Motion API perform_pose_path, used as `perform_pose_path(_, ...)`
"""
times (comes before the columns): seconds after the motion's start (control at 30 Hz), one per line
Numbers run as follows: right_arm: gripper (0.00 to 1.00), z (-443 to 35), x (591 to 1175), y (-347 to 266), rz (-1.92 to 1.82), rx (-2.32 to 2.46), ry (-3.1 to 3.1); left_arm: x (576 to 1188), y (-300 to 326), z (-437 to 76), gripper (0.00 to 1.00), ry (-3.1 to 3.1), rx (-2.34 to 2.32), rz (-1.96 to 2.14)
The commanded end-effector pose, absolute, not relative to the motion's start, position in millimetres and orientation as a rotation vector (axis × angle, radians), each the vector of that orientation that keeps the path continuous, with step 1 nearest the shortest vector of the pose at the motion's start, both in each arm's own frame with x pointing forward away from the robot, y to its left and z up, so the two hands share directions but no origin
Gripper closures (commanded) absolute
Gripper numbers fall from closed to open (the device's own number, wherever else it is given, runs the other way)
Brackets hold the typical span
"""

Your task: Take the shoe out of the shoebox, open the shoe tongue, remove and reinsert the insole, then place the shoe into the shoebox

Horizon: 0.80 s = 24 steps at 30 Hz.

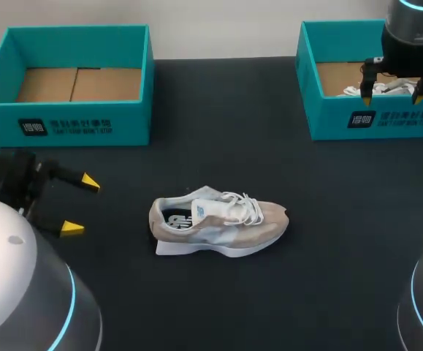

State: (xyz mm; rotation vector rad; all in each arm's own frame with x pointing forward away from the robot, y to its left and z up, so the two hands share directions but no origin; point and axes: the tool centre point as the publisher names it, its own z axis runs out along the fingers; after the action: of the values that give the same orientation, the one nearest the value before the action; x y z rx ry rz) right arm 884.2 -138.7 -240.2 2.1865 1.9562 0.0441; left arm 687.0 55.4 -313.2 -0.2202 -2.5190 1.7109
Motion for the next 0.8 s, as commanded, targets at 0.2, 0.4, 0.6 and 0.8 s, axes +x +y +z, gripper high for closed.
perform_pose_path(0.2, 0.0, -240.6, 884.0, -138.8, 0.046, 2.187, 1.956, 699.3, 38.0, -357.1, 0.0, -2.543, -0.194, 1.753)
perform_pose_path(0.4, 0.0, -240.6, 884.0, -138.8, 0.046, 2.187, 1.956, 697.5, 34.3, -373.9, 0.0, -2.571, -0.182, 1.726)
perform_pose_path(0.6, 0.0, -240.6, 884.0, -138.8, 0.046, 2.187, 1.956, 697.5, 34.3, -373.9, 0.0, -2.571, -0.182, 1.726)
perform_pose_path(0.8, 0.0, -240.6, 884.0, -138.8, 0.046, 2.187, 1.956, 697.5, 34.3, -373.9, 0.0, -2.571, -0.182, 1.726)
